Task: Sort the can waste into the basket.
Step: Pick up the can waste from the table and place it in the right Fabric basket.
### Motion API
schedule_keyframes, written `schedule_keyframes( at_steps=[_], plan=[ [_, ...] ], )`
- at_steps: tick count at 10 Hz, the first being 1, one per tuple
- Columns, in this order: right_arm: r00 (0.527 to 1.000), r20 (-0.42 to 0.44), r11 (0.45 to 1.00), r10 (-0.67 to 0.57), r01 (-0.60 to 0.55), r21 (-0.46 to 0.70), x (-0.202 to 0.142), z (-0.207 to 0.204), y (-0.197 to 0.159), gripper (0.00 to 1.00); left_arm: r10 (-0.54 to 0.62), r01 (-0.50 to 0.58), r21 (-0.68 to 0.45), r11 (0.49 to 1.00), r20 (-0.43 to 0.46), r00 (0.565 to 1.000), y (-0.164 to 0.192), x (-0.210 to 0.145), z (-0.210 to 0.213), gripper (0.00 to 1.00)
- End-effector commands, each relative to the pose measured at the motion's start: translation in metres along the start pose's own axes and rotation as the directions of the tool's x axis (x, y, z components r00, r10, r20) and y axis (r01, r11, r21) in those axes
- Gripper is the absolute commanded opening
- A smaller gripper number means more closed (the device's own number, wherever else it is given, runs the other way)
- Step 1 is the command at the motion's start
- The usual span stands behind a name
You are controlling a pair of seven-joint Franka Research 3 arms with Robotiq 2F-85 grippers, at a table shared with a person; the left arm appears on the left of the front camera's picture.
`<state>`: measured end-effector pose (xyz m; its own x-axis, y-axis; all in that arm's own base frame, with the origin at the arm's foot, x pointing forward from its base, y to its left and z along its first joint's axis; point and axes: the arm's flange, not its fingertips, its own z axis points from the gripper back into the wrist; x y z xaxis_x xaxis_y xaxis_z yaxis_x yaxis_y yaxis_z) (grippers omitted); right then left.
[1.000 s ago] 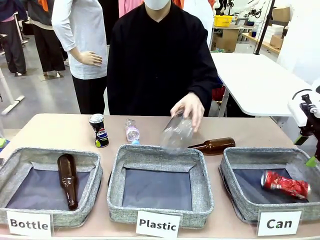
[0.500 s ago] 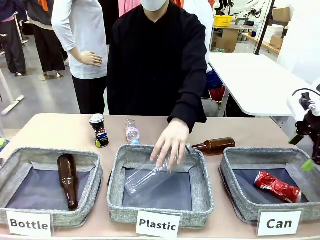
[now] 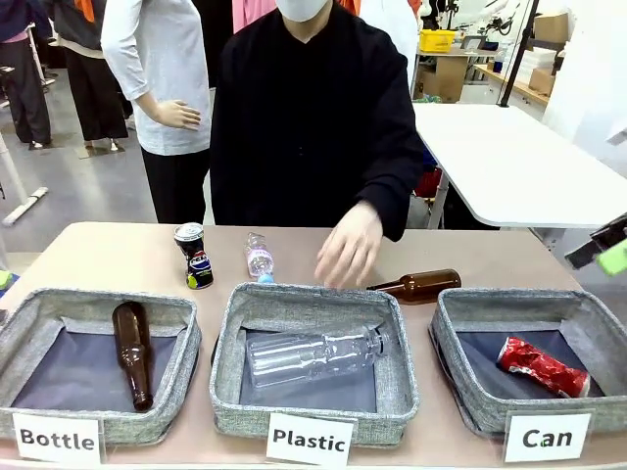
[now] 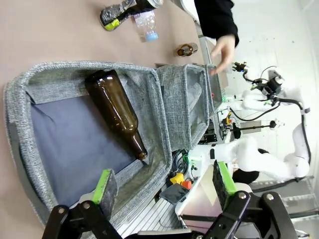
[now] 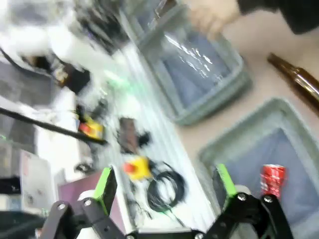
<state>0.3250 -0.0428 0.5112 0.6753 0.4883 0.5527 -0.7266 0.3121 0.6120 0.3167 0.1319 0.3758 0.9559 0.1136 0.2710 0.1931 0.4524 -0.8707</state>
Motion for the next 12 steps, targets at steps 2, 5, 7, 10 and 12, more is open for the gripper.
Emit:
schedule_keyframes(
  at_steps=[2,5,7,10,12],
  plan=[
    [0.06,0.637,0.63,-0.769,0.247,0.737,-0.004,0.009,-0.015,1.0,0.0,0.0,-0.005,1.0,-0.011,1.0,-0.001,-0.003,0.002,1.0],
    [-0.168,0.7,0.638,-0.694,0.307,0.706,-0.01,0.005,-0.017,1.0,0.0,0.0,-0.005,1.0,-0.011,1.0,-0.001,-0.003,0.002,1.0],
    [0.737,0.392,0.821,-0.551,0.392,0.416,-0.021,0.019,-0.037,1.0,0.0,0.0,-0.005,1.0,-0.011,1.0,-0.001,-0.003,0.002,1.0],
    [0.737,0.392,0.821,-0.551,0.392,0.416,-0.021,0.019,-0.037,1.0,0.0,0.0,-0.005,1.0,-0.011,1.0,-0.001,-0.003,0.002,1.0],
    [0.737,0.392,0.821,-0.551,0.392,0.416,-0.021,0.019,-0.037,1.0,0.0,0.0,-0.005,1.0,-0.011,1.0,-0.001,-0.003,0.002,1.0]
  ],
)
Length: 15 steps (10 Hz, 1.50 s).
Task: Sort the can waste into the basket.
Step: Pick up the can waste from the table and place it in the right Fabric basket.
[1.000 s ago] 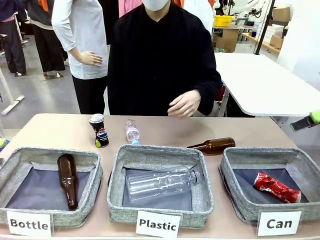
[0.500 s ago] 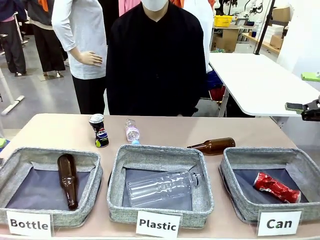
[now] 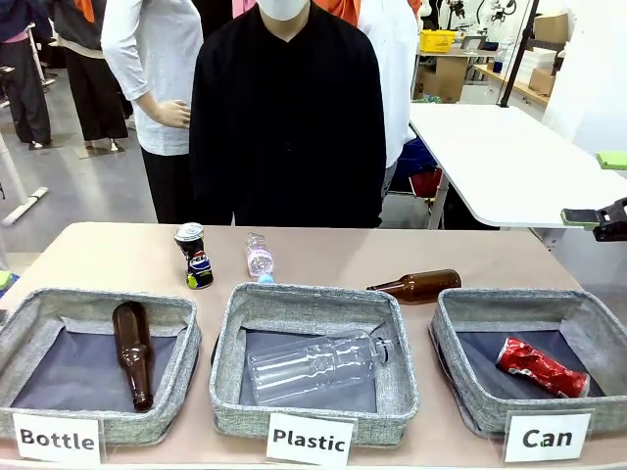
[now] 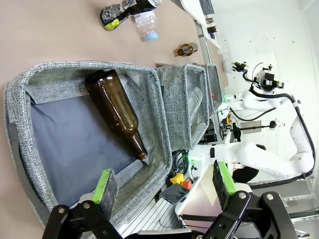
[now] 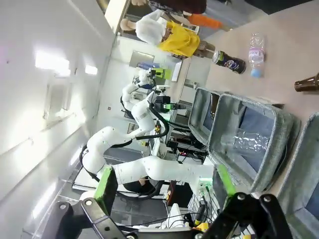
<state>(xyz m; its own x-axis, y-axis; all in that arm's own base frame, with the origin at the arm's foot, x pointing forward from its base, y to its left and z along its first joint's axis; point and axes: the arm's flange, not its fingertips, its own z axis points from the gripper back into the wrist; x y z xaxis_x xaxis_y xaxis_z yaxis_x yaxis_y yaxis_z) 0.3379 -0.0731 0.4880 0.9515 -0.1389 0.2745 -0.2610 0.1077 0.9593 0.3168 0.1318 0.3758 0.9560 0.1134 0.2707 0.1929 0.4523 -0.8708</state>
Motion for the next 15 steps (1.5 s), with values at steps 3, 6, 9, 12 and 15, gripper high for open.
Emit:
schedule_keyframes(
  at_steps=[3,6,9,12,15],
  plan=[
    [1.0,-0.005,1.0,0.019,-0.019,0.002,0.003,0.007,-0.001,1.0,0.0,0.0,-0.005,1.0,-0.011,1.0,-0.001,-0.003,0.002,1.0],
    [1.0,-0.005,1.0,0.019,-0.019,0.002,0.003,0.007,-0.001,1.0,0.0,0.0,-0.005,1.0,-0.011,1.0,-0.001,-0.003,0.002,1.0],
    [1.0,-0.005,1.0,0.019,-0.019,0.002,0.003,0.007,-0.001,1.0,-0.219,0.218,-0.016,0.976,-0.079,0.973,-0.023,0.033,-0.027,1.0],
    [1.0,-0.005,1.0,0.019,-0.019,0.002,0.003,0.007,-0.001,1.0,-0.555,0.558,-0.006,0.83,0.086,0.827,-0.05,0.104,-0.058,1.0],
    [1.0,-0.005,1.0,0.019,-0.019,0.002,0.003,0.007,-0.001,1.0,-0.838,0.845,0.038,0.534,0.158,0.522,-0.043,0.147,-0.09,1.0]
  ],
)
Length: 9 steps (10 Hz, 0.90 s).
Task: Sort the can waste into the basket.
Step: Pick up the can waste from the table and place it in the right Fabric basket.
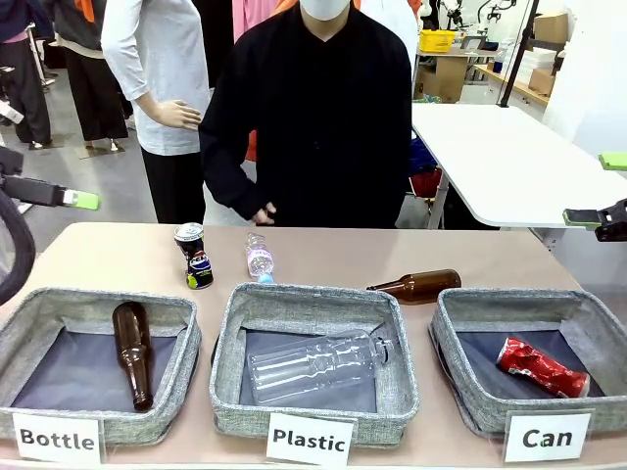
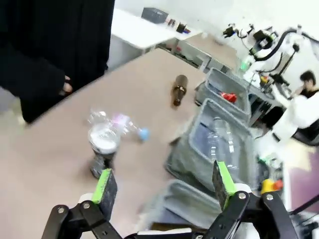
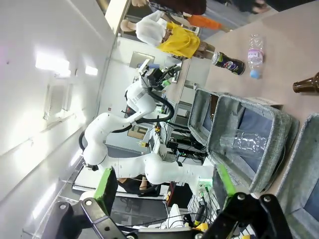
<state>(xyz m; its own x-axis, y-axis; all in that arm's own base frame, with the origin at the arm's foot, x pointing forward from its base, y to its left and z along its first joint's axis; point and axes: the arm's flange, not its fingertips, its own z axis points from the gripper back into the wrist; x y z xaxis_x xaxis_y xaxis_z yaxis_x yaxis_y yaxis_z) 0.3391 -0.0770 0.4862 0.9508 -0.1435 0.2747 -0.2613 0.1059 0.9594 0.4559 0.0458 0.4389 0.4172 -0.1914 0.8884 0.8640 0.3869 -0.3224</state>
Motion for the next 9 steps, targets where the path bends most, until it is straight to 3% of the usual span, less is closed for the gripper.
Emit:
schedule_keyframes(
  at_steps=[1,2,3,4,7,8,9],
  plan=[
    [1.0,-0.01,1.0,0.019,-0.019,0.0,0.001,0.003,0.001,1.0,-0.179,0.17,0.114,0.979,0.074,0.981,0.03,-0.018,-0.018,1.0],
    [1.0,-0.01,1.0,0.019,-0.019,0.0,0.001,0.003,0.001,1.0,-0.181,0.179,0.138,0.974,0.001,0.984,0.036,-0.022,-0.024,1.0],
    [1.0,-0.01,1.0,0.019,-0.019,0.0,0.001,0.003,0.001,1.0,-0.086,0.091,0.088,0.992,-0.062,0.994,0.042,-0.021,-0.028,1.0],
    [1.0,-0.01,1.0,0.019,-0.019,0.0,0.001,0.003,0.001,1.0,-0.163,0.162,0.08,0.984,0.015,0.986,0.03,-0.016,-0.015,1.0],
    [1.0,-0.01,1.0,0.019,-0.019,0.0,0.001,0.003,0.001,1.0,-0.152,0.152,0.092,0.984,-0.01,0.988,0.039,-0.025,-0.022,1.0],
    [1.0,-0.01,1.0,0.019,-0.019,0.0,0.001,0.003,0.001,1.0,-0.222,0.226,0.018,0.974,-0.123,0.967,0.039,-0.029,-0.025,1.0],
    [1.0,-0.01,1.0,0.019,-0.019,0.0,0.001,0.003,0.001,1.0,-0.243,0.244,-0.009,0.97,-0.155,0.958,0.05,-0.03,-0.023,1.0]
  ],
)
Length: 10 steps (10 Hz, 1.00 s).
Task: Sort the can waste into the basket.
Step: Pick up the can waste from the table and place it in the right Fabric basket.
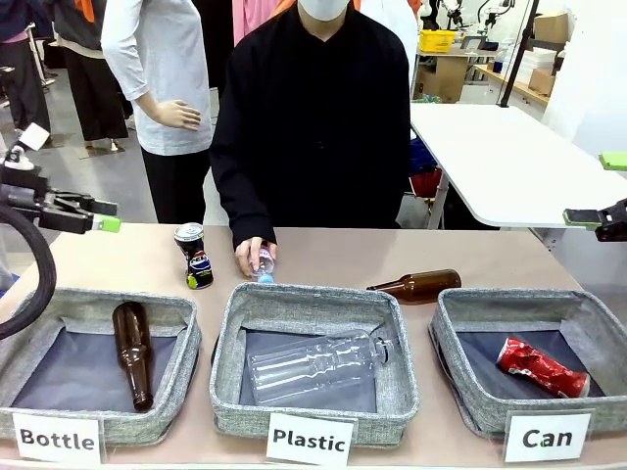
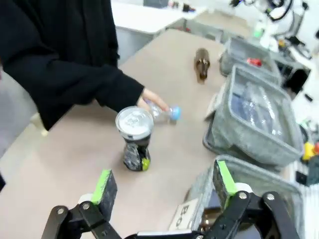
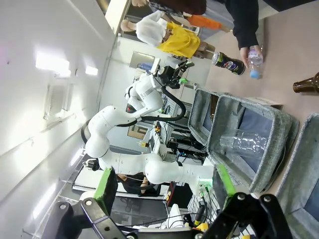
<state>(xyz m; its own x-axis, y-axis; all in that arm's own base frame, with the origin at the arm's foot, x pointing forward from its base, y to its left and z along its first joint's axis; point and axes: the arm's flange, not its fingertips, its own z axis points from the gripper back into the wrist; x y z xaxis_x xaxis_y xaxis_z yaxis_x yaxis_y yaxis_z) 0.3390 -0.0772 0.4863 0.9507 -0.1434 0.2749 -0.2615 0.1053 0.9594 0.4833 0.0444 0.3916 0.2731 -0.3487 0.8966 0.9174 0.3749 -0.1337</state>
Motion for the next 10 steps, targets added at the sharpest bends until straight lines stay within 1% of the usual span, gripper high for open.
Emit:
schedule_keyframes(
  at_steps=[1,2,3,4,5,6,7,8,9,10],
  plan=[
    [1.0,-0.01,1.0,0.018,-0.019,-0.001,0.002,0.003,0.001,1.0,-0.104,0.093,-0.117,0.989,-0.086,0.991,0.016,-0.002,0.0,1.0],
    [1.0,-0.01,1.0,0.018,-0.019,-0.001,0.002,0.003,0.001,1.0,-0.129,0.113,-0.142,0.983,-0.112,0.985,0.018,-0.007,-0.011,1.0],
    [1.0,-0.01,1.0,0.018,-0.019,-0.001,0.002,0.003,0.001,1.0,-0.118,0.097,-0.139,0.986,-0.152,0.981,0.021,-0.011,-0.026,1.0],
    [1.0,-0.01,1.0,0.018,-0.019,-0.001,0.002,0.003,0.001,1.0,-0.11,0.088,-0.136,0.987,-0.162,0.981,0.028,-0.01,-0.038,1.0],
    [1.0,-0.01,1.0,0.018,-0.019,-0.001,0.002,0.003,0.001,1.0,-0.091,0.076,-0.118,0.99,-0.127,0.988,0.039,-0.002,-0.034,1.0],
    [1.0,-0.01,1.0,0.018,-0.019,-0.001,0.002,0.003,0.001,1.0,-0.064,0.055,-0.106,0.993,-0.088,0.994,0.05,0.003,-0.018,1.0],
    [1.0,-0.01,1.0,0.018,-0.019,-0.001,0.002,0.003,0.001,1.0,-0.06,0.052,-0.172,0.984,-0.042,0.997,0.058,0.005,0.019,1.0],
    [1.0,-0.01,1.0,0.018,-0.019,-0.001,0.002,0.003,0.001,1.0,-0.067,0.079,-0.211,0.974,0.066,0.996,0.059,0.001,0.077,1.0],
    [1.0,-0.01,1.0,0.018,-0.019,-0.001,0.002,0.003,0.001,1.0,-0.069,0.099,-0.197,0.975,0.153,0.986,0.052,-0.011,0.118,1.0],
    [1.0,-0.01,1.0,0.018,-0.019,-0.001,0.002,0.003,0.001,1.0,-0.077,0.111,-0.147,0.983,0.22,0.973,0.041,-0.028,0.143,1.0]
  ],
)
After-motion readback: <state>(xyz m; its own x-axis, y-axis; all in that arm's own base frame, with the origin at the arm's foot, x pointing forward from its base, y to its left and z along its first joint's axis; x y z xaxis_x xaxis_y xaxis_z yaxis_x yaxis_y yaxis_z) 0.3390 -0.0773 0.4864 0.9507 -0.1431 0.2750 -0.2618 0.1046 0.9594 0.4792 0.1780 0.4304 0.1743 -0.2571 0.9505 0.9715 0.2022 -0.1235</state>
